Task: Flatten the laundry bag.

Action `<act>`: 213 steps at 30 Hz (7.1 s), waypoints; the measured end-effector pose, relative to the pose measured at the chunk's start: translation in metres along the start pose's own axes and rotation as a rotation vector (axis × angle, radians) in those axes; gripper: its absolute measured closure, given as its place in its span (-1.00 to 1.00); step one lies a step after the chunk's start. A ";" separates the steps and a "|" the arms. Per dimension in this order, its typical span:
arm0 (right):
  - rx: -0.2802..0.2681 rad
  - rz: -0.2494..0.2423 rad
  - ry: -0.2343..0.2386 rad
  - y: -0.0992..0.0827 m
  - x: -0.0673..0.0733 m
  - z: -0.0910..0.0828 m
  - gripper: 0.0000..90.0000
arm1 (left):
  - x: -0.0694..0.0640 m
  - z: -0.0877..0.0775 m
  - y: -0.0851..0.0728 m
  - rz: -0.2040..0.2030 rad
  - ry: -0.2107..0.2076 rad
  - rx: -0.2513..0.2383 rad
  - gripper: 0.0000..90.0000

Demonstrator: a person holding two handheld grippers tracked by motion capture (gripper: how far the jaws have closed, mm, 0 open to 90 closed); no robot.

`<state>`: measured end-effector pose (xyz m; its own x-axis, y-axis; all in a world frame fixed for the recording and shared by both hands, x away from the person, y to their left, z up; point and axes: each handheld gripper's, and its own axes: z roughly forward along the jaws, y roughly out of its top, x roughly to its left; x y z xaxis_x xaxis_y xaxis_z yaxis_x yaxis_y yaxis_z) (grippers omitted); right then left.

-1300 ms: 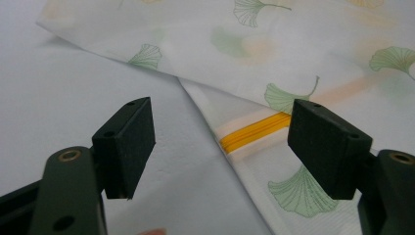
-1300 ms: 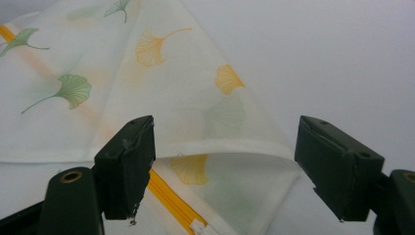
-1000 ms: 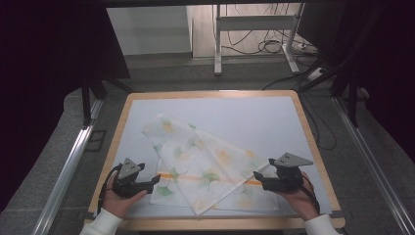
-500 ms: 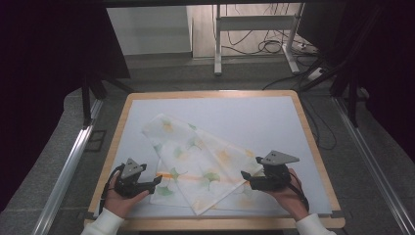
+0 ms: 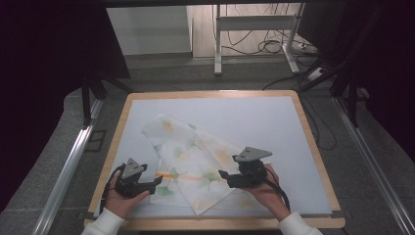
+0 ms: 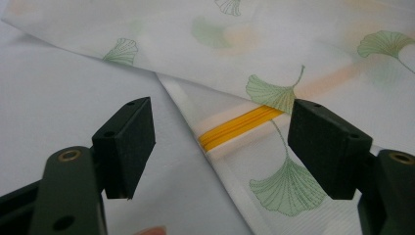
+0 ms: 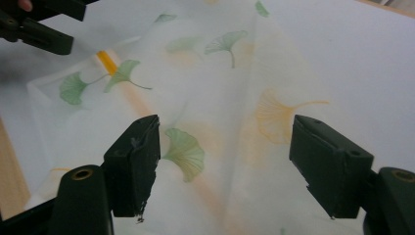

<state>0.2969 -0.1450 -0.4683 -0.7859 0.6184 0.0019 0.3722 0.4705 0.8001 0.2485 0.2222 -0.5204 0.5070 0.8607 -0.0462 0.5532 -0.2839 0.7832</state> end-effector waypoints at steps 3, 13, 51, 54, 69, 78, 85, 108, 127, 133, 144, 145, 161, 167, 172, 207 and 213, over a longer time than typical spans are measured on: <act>0.009 -0.006 0.027 0.003 0.007 0.005 -0.35 | -0.001 0.001 0.000 0.004 -0.002 0.006 -0.43; 0.069 -0.039 0.128 0.008 0.037 0.026 -0.31 | -0.001 0.003 0.000 0.009 -0.004 0.019 -0.43; 0.335 -0.198 0.164 -0.013 0.111 0.070 -0.48 | 0.003 0.002 -0.002 0.008 0.001 0.019 -0.44; 0.360 -0.208 0.171 -0.017 0.112 0.067 -0.35 | 0.003 0.002 -0.002 0.007 0.003 0.018 -0.44; 0.349 -0.197 0.164 -0.015 0.097 0.062 0.64 | 0.003 0.004 -0.003 0.009 0.000 0.026 -0.44; 0.327 -0.144 0.213 -0.011 0.086 0.058 0.79 | 0.003 0.006 -0.003 0.013 -0.004 0.034 -0.45; 0.292 -0.123 0.195 -0.007 0.078 0.053 0.86 | 0.003 0.006 -0.003 0.017 -0.002 0.036 -0.45; 0.160 -0.049 0.088 0.006 0.032 0.031 0.88 | 0.001 0.005 -0.002 0.017 -0.006 0.029 -0.45; 0.088 0.020 0.005 0.010 -0.010 0.009 0.88 | 0.001 0.005 -0.002 0.019 -0.006 0.029 -0.44; 0.061 0.051 -0.017 0.010 -0.025 0.002 0.89 | 0.001 0.006 -0.002 0.021 -0.005 0.029 -0.44; 0.034 0.094 -0.053 0.008 -0.048 -0.005 0.89 | 0.001 0.007 -0.002 0.024 -0.007 0.036 -0.44; 0.032 0.097 -0.056 0.007 -0.049 -0.005 0.89 | 0.001 0.007 -0.002 0.025 -0.008 0.037 -0.44; 0.004 0.157 -0.109 0.004 -0.077 -0.008 0.89 | 0.000 0.008 -0.002 0.031 -0.008 0.041 -0.44; -0.021 0.178 -0.114 0.001 -0.089 -0.011 0.89 | -0.001 0.009 -0.002 0.030 -0.003 0.041 -0.44; -0.026 0.198 -0.123 -0.002 -0.095 -0.011 0.89 | 0.000 0.008 -0.001 0.032 -0.006 0.042 -0.44; -0.031 0.251 -0.230 -0.009 -0.135 -0.003 0.89 | 0.000 0.009 -0.002 0.032 0.005 0.049 -0.43; -0.044 0.280 -0.266 -0.007 -0.153 -0.003 0.89 | 0.000 0.009 -0.002 0.033 0.007 0.048 -0.43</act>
<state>0.4128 -0.2445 -0.4729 -0.4992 0.8634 0.0734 0.5287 0.2363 0.8153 0.2535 0.2189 -0.5272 0.5205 0.8537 -0.0164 0.5679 -0.3318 0.7533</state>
